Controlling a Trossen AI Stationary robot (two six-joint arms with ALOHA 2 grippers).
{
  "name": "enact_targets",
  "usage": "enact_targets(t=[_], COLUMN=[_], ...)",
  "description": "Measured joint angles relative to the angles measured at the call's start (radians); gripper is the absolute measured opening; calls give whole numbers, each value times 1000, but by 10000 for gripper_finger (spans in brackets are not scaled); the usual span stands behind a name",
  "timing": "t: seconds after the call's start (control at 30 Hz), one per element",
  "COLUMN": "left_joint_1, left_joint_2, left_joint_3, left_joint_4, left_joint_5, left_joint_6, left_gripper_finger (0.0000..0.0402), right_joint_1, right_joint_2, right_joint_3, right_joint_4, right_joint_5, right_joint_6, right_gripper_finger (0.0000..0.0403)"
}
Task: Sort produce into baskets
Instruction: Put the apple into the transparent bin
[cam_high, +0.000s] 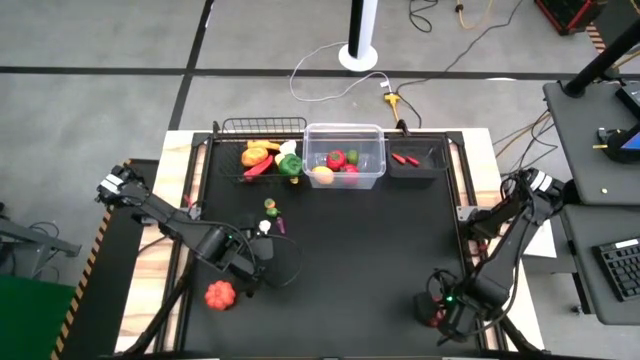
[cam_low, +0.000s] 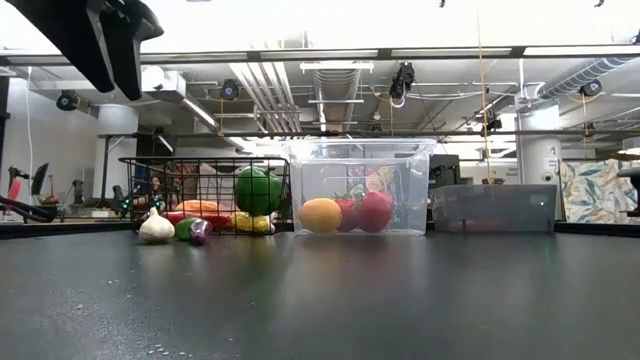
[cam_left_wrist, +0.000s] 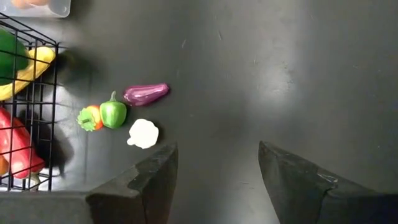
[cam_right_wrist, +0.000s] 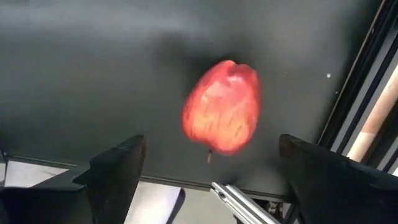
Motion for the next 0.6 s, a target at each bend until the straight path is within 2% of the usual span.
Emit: enact_targets(t=[0.6], left_joint_1=[-13], left_joint_2=[0], left_joint_3=[0], left_joint_4=[-1], left_joint_5=[-2], left_joint_6=[-20], left_gripper_finger=[205], right_joint_1=[0], right_joint_2=[0], right_joint_3=[-87], right_joint_4=[121], right_joint_5=[-28], right_joint_6=[33], right_gripper_finger=[359])
